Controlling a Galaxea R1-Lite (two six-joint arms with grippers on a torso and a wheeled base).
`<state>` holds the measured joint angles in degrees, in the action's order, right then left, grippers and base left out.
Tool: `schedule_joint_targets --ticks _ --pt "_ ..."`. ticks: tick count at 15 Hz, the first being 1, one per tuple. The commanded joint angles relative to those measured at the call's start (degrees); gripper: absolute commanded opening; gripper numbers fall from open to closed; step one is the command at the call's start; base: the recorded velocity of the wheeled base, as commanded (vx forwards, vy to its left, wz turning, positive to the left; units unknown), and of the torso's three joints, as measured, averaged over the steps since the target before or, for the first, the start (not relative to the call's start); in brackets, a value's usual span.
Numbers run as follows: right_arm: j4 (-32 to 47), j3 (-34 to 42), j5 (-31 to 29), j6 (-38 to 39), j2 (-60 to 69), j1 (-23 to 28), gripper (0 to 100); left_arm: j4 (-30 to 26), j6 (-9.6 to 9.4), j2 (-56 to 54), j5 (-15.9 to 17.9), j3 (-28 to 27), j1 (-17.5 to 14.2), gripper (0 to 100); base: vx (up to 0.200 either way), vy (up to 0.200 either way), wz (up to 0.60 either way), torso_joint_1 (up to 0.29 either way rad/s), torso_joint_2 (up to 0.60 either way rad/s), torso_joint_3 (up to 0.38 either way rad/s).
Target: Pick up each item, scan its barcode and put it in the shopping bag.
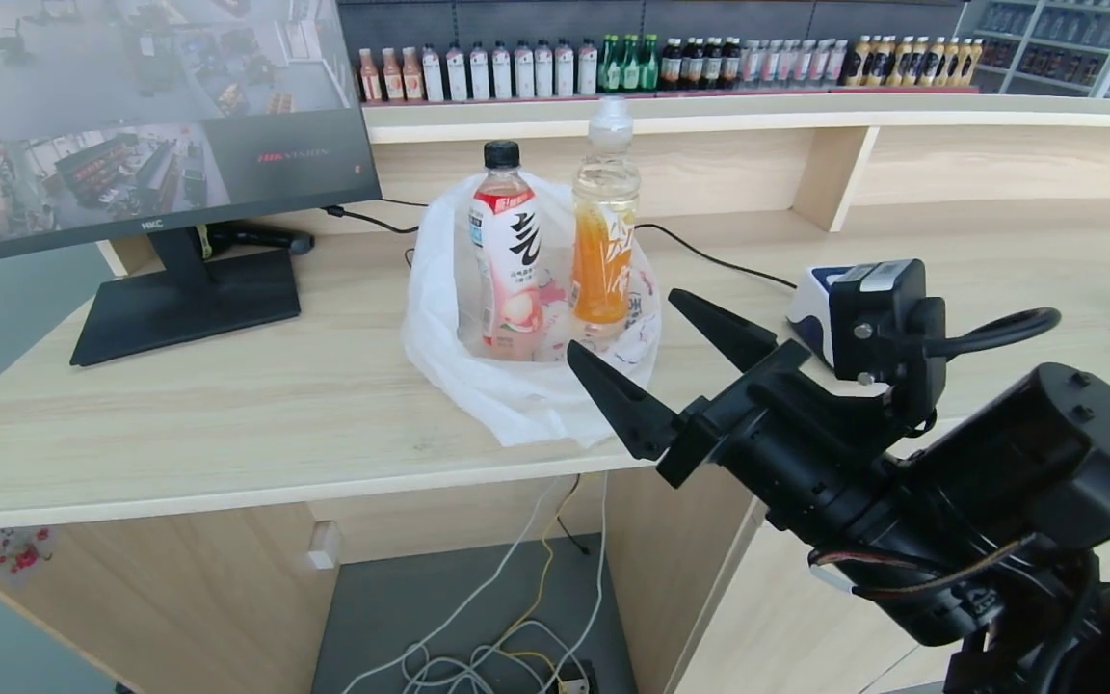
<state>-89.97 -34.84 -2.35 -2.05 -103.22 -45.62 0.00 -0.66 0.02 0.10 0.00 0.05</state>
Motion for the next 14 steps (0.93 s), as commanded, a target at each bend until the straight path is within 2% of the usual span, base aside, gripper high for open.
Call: schedule_joint_targets --ticks 1,9,14 --pt "0.0 0.0 0.0 0.0 0.0 0.0 100 0.0 -0.04 0.0 0.0 0.0 0.0 100 0.0 -0.2 0.0 0.012 0.0 0.007" --pt "0.0 1.6 0.0 0.1 1.3 -0.1 100 0.0 -0.04 0.0 0.0 0.0 0.0 100 0.0 -0.2 0.0 0.006 0.0 0.004" --pt "0.0 -0.3 0.0 0.1 1.1 -0.1 100 0.0 0.13 0.0 0.0 0.0 0.0 100 0.0 -0.2 0.0 0.001 0.0 0.005"
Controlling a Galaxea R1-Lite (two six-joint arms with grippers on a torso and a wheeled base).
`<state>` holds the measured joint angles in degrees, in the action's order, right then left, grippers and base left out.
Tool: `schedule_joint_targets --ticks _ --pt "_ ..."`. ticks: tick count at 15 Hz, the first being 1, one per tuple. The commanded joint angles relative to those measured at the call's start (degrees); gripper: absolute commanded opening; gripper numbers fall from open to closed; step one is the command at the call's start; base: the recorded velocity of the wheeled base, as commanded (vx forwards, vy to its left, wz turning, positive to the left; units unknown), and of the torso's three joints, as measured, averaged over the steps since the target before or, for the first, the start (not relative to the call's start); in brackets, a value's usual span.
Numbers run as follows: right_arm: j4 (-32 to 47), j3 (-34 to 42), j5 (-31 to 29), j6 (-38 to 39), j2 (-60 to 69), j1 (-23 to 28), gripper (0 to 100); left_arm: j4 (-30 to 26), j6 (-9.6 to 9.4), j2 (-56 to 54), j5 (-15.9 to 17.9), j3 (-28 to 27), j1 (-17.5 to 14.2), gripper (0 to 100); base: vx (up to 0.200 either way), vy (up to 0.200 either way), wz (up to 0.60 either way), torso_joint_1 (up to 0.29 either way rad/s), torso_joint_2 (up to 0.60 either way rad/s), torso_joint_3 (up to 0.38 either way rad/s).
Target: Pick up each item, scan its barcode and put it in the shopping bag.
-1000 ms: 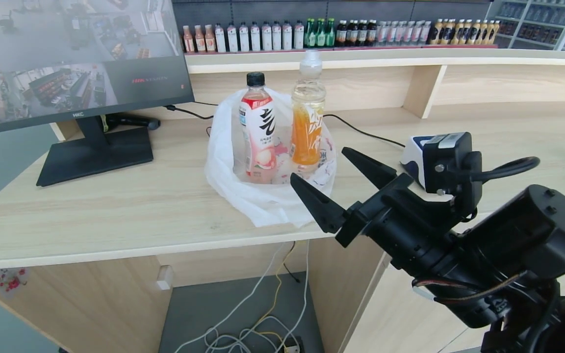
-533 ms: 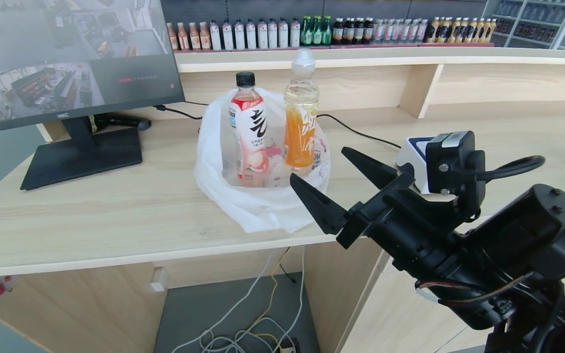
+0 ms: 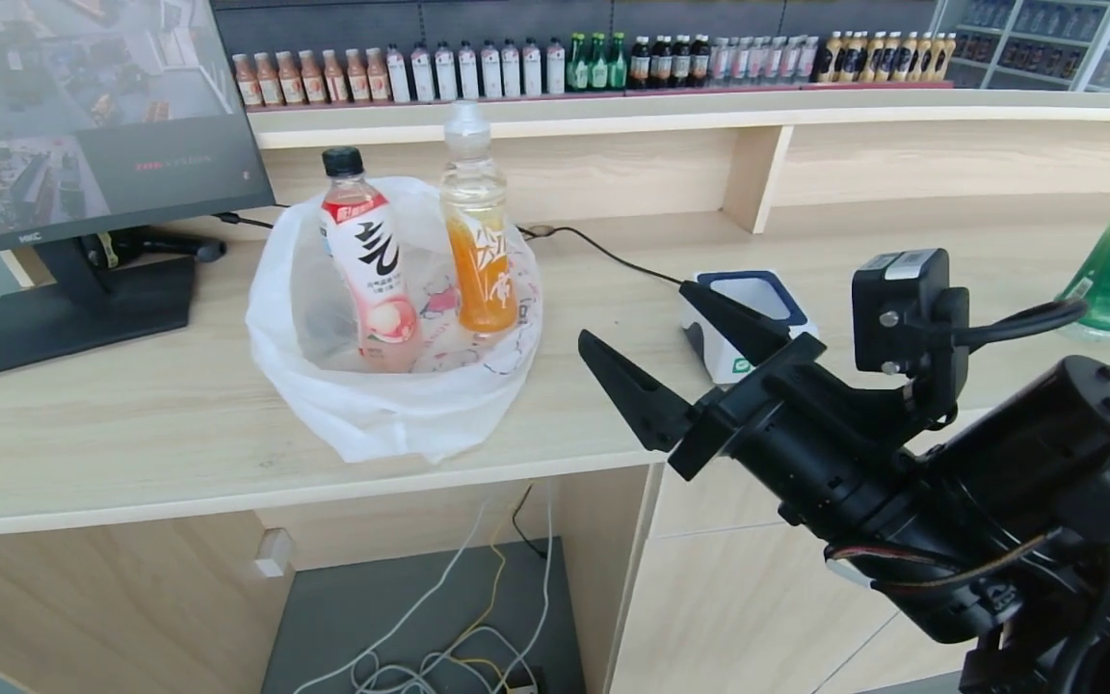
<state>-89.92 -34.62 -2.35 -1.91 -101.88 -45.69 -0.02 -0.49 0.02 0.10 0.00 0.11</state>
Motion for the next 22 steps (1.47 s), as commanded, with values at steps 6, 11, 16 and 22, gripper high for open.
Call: schedule_joint_targets --ticks 6,11,16,22 --pt "-0.1 -2.1 0.0 0.0 -1.4 0.0 100 0.0 0.22 0.0 0.0 0.0 0.0 100 0.0 -0.2 0.0 0.003 0.0 0.002" --pt "-0.1 -2.0 0.0 0.0 -1.2 0.1 100 0.0 0.14 0.0 0.0 0.0 -0.1 100 0.0 -0.2 0.24 0.002 0.0 0.0" --pt "-0.1 -1.9 0.0 0.0 -1.4 1.4 100 0.0 0.22 0.0 0.0 0.0 0.0 100 0.0 -0.2 0.12 0.0 0.0 0.003" --pt "-0.1 -1.8 0.0 0.0 -2.0 1.6 100 0.0 0.22 0.0 0.0 0.0 0.0 100 0.0 -0.2 0.0 0.002 0.0 0.0"
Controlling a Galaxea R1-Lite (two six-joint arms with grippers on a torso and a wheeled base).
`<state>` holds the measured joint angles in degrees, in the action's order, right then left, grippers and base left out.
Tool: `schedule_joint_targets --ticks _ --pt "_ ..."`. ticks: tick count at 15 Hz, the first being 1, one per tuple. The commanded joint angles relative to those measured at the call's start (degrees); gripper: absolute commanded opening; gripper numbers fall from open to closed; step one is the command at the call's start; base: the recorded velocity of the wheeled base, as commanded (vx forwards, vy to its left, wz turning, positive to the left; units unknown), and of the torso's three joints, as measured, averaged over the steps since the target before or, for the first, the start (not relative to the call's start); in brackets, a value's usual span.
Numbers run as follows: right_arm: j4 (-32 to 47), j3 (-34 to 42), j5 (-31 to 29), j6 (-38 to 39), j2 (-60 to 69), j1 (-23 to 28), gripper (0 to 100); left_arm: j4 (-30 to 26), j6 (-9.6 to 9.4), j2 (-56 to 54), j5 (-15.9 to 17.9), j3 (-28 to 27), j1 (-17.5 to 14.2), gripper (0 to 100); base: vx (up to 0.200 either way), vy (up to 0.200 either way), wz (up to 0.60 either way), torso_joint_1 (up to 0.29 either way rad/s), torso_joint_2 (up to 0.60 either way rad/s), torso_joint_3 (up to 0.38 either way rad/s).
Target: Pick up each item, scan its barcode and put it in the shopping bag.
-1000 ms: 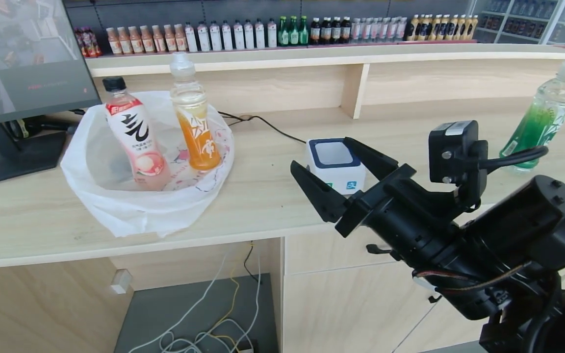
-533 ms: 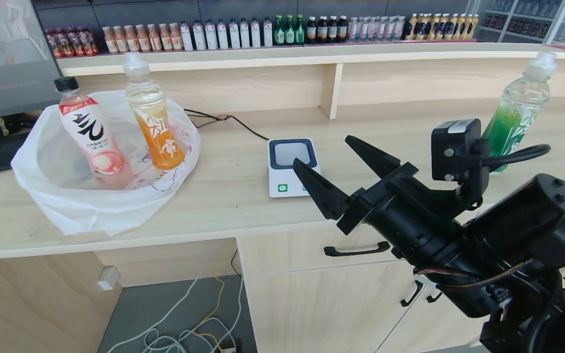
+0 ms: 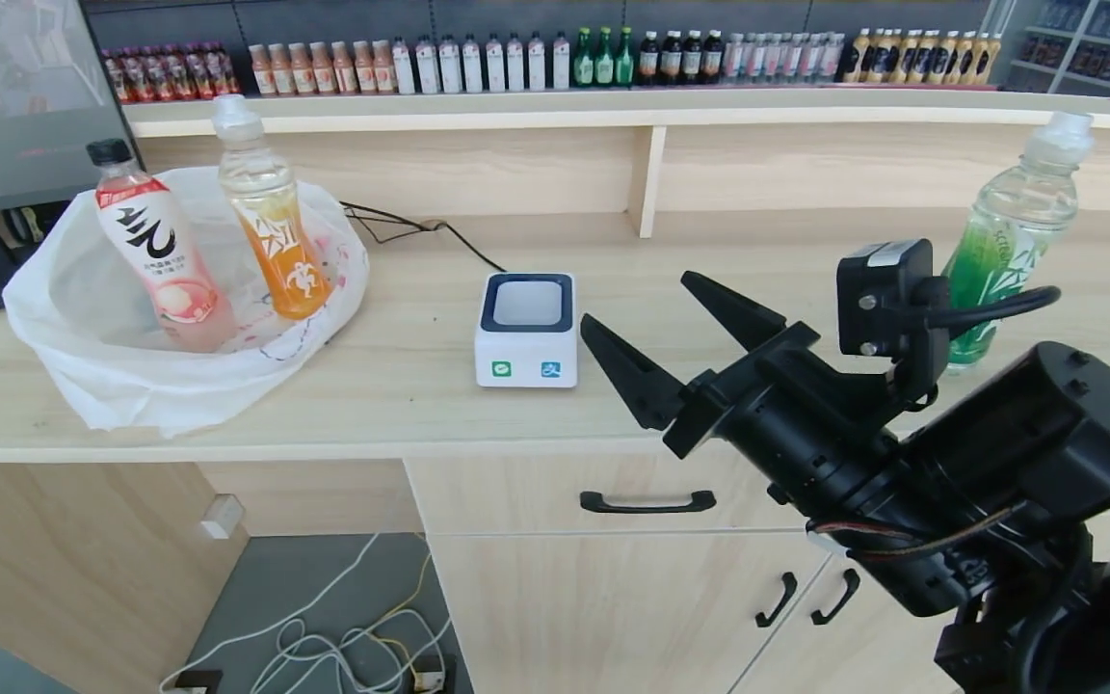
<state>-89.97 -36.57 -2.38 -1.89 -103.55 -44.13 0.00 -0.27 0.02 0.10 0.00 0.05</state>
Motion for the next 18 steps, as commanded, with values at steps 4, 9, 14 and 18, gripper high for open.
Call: schedule_joint_targets --ticks 4,9,14,18 --pt "0.0 0.4 0.0 0.0 -0.3 0.4 100 0.0 0.0 0.0 0.0 0.0 0.0 100 0.0 -0.2 0.0 0.005 0.0 0.004" --pt "0.0 0.6 0.0 0.0 -0.3 1.4 100 0.0 0.0 0.0 0.0 0.0 0.0 100 0.0 -0.2 0.0 0.002 0.0 0.002" --pt "0.0 1.9 0.0 0.0 -0.3 1.5 100 0.0 0.18 0.0 0.0 0.0 0.0 100 0.0 -0.2 0.0 0.0 0.0 0.001" --pt "0.0 1.2 0.0 0.0 -0.4 4.0 100 0.0 0.27 0.0 0.0 0.0 0.0 100 0.0 -0.05 0.0 0.001 0.0 0.001"
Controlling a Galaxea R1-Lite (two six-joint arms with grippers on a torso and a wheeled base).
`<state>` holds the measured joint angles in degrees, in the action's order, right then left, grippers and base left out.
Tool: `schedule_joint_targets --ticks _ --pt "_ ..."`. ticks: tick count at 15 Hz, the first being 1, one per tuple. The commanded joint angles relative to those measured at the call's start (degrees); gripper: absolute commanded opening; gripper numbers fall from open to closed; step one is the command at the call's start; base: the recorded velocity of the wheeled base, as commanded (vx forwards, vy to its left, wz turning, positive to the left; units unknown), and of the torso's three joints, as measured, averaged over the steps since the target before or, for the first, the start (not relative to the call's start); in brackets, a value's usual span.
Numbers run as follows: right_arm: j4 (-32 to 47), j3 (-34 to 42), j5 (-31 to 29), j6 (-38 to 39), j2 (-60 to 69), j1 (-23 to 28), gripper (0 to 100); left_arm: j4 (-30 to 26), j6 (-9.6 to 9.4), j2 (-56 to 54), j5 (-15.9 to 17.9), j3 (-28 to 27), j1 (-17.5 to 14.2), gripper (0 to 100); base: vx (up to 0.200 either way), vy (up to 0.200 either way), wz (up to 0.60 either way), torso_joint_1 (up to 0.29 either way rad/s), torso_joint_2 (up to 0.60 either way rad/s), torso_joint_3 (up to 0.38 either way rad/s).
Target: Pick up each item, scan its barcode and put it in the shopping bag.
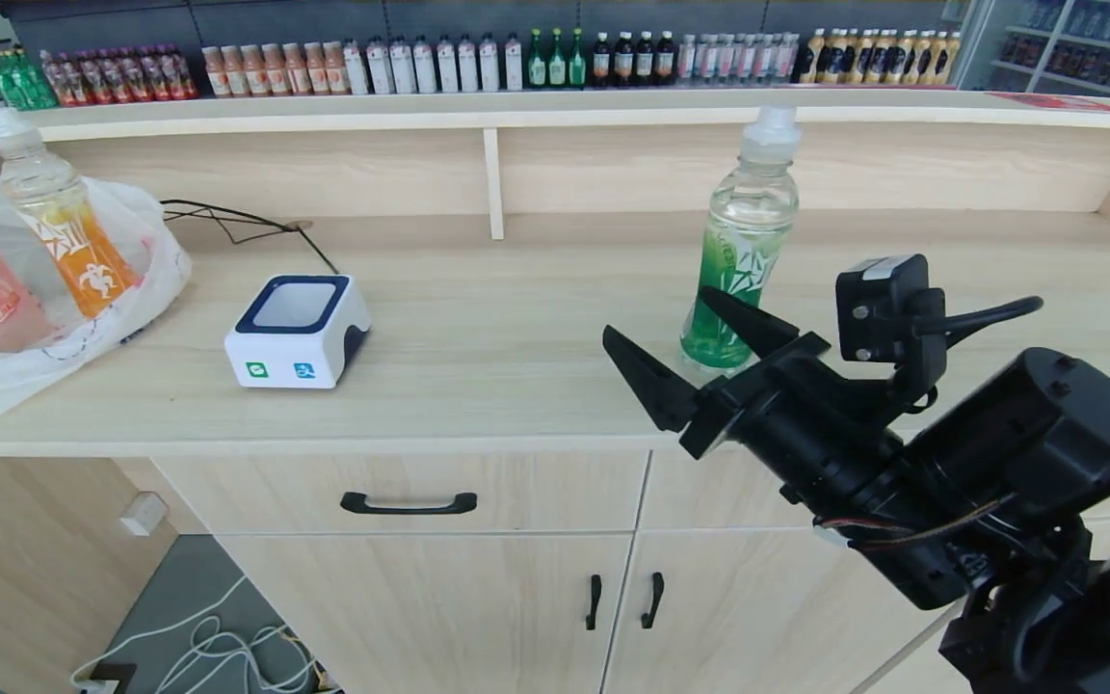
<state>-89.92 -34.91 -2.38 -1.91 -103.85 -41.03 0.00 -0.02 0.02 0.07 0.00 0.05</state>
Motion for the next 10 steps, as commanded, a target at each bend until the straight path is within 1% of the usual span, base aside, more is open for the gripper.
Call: schedule_joint_targets --ticks 1,6,10 --pt "-0.1 0.0 0.0 0.0 0.1 1.0 100 0.0 0.02 0.0 0.0 0.0 0.0 100 0.0 0.0 0.0 0.0 0.0 0.0" --pt "-0.1 0.9 0.0 0.0 0.9 1.7 100 0.0 0.02 0.0 0.0 0.0 0.0 100 0.0 0.0 0.0 0.0 0.0 0.0" --pt "-0.1 0.9 0.0 -0.1 1.4 6.1 100 0.0 0.02 0.0 0.0 0.0 0.0 100 0.0 0.0 0.0 0.0 0.0 0.0"
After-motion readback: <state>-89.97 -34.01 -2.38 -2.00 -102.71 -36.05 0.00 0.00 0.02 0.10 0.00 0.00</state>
